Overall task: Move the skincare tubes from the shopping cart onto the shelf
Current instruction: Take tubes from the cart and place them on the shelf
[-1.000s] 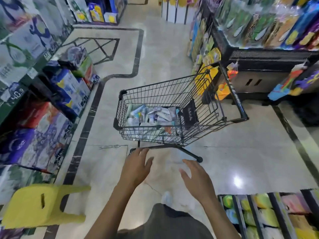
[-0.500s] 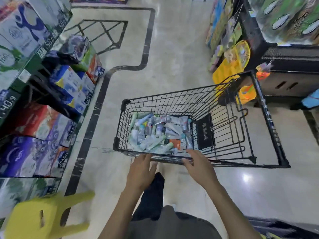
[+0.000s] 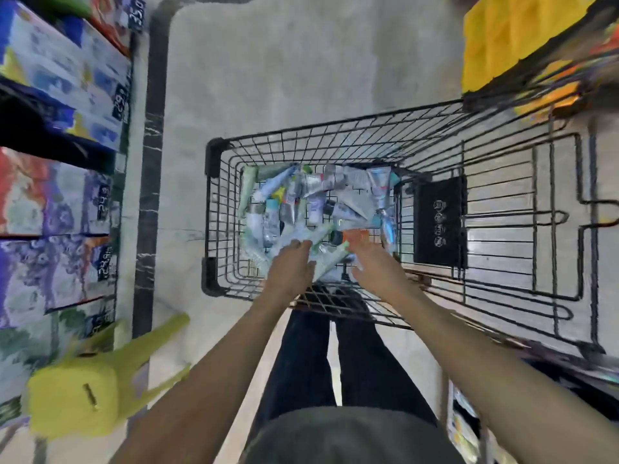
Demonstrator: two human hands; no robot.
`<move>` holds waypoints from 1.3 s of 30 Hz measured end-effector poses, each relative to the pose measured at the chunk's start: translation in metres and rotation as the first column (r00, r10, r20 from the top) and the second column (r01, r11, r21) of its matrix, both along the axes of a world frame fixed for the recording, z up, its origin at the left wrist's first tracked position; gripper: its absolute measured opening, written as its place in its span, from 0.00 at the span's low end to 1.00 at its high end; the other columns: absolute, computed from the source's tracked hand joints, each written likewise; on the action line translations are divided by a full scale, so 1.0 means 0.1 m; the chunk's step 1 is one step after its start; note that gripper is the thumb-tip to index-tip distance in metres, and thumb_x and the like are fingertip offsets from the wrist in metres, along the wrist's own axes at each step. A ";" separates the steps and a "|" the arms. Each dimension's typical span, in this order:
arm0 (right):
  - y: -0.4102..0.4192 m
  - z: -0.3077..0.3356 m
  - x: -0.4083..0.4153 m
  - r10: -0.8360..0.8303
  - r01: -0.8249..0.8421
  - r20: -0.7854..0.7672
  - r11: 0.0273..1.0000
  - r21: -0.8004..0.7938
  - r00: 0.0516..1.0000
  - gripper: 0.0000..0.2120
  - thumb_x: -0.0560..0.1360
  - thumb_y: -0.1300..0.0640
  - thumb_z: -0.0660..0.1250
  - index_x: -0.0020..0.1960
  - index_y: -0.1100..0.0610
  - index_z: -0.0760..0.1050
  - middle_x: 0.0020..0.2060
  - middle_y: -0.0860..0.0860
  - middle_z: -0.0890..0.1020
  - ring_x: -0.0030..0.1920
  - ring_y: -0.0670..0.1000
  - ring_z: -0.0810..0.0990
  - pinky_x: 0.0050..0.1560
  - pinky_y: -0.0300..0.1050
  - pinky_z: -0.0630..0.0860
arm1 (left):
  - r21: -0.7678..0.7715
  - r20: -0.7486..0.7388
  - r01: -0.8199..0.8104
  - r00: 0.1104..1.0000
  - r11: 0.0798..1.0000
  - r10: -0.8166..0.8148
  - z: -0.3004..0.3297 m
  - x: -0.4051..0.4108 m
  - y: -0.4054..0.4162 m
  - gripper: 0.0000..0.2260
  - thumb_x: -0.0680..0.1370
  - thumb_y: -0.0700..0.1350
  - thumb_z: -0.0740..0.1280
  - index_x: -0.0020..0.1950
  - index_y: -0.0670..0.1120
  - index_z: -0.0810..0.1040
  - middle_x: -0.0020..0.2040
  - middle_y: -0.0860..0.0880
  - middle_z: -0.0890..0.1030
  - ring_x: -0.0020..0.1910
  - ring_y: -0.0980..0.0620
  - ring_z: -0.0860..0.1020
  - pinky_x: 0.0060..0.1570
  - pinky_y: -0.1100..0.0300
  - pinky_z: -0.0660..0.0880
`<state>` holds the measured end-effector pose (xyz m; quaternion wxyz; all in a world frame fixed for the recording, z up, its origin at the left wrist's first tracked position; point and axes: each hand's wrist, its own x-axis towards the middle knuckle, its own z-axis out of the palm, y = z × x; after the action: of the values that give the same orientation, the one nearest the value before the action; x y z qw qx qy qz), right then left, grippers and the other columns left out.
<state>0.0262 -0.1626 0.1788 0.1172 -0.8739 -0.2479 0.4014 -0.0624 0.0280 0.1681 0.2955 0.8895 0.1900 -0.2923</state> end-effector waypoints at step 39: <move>-0.40 0.21 0.61 -0.608 0.926 -0.742 0.375 0.045 0.283 0.19 0.80 0.66 0.61 0.68 0.54 0.75 0.54 0.54 0.85 0.53 0.56 0.84 0.50 0.55 0.81 | -0.520 -0.339 -0.638 0.764 0.568 0.549 0.12 0.74 0.29 0.20 0.69 0.41 0.78 0.58 0.53 0.78 0.60 0.43 0.80 0.58 0.39 0.81 0.56 0.43 0.78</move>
<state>0.0874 -0.2029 0.1998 0.5852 -0.6319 0.1904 0.4712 0.0121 0.0565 0.1804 0.6313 0.6060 0.3937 -0.2817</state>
